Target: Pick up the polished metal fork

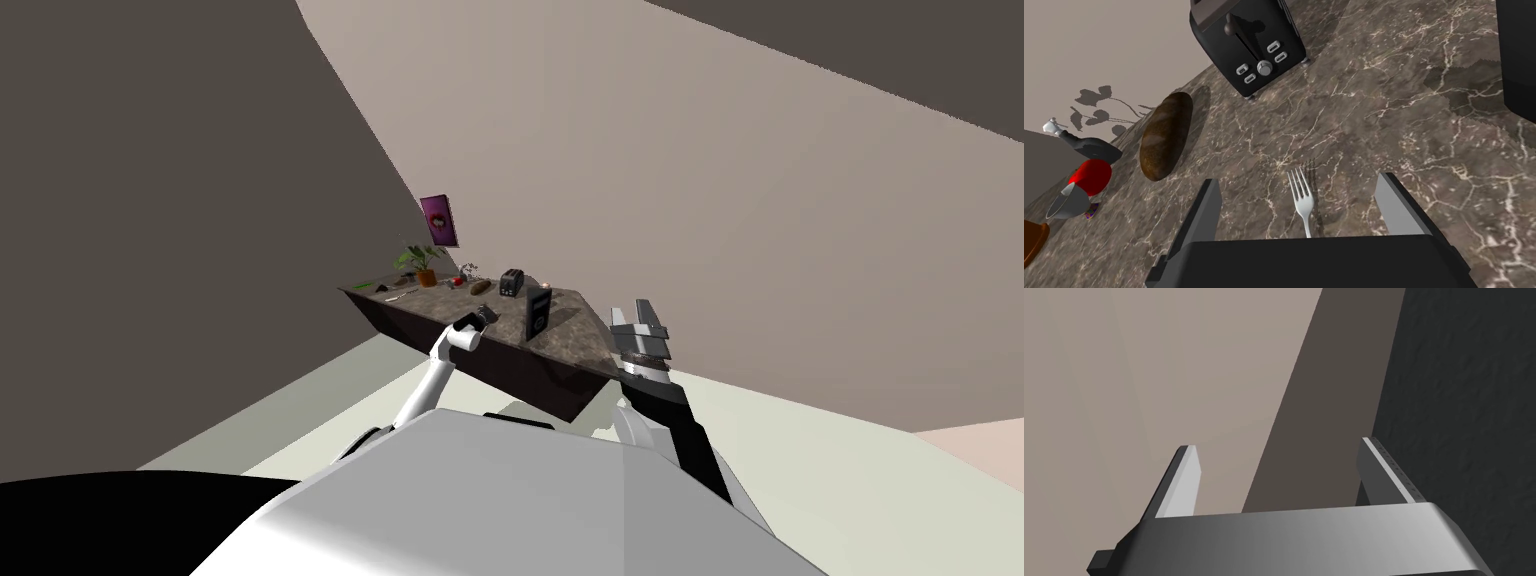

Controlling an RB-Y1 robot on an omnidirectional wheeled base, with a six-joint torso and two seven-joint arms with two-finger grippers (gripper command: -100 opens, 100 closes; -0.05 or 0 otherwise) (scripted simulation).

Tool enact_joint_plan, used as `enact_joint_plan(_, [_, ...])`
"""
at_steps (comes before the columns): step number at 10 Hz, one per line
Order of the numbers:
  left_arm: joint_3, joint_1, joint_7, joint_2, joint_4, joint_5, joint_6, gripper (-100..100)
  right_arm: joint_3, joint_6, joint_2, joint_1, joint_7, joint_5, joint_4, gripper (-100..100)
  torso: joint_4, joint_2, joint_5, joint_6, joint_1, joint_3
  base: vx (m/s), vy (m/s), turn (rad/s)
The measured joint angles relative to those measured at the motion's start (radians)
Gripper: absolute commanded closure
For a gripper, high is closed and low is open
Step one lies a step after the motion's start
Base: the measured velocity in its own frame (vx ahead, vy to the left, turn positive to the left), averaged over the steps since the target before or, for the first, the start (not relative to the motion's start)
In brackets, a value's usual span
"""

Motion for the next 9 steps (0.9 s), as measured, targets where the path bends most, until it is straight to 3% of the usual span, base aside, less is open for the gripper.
enact_joint_plan(2, [-0.002,-0.012,0.038,0.002,0.015,0.007,0.046,-100,0.0,0.0,0.0,0.0,0.0,0.0,0.0,0,0.0,0.001,0.0,-0.001,0.0,0.001,0.013,0.018,-0.028])
enact_joint_plan(9, [-0.009,-0.124,0.205,0.016,0.126,0.048,0.239,-100,0.0,0.0,0.0,0.0,0.0,0.0,0.0,0,0.0,-0.001,0.0,0.0,0.001,0.0,0.03,0.038,-0.059])
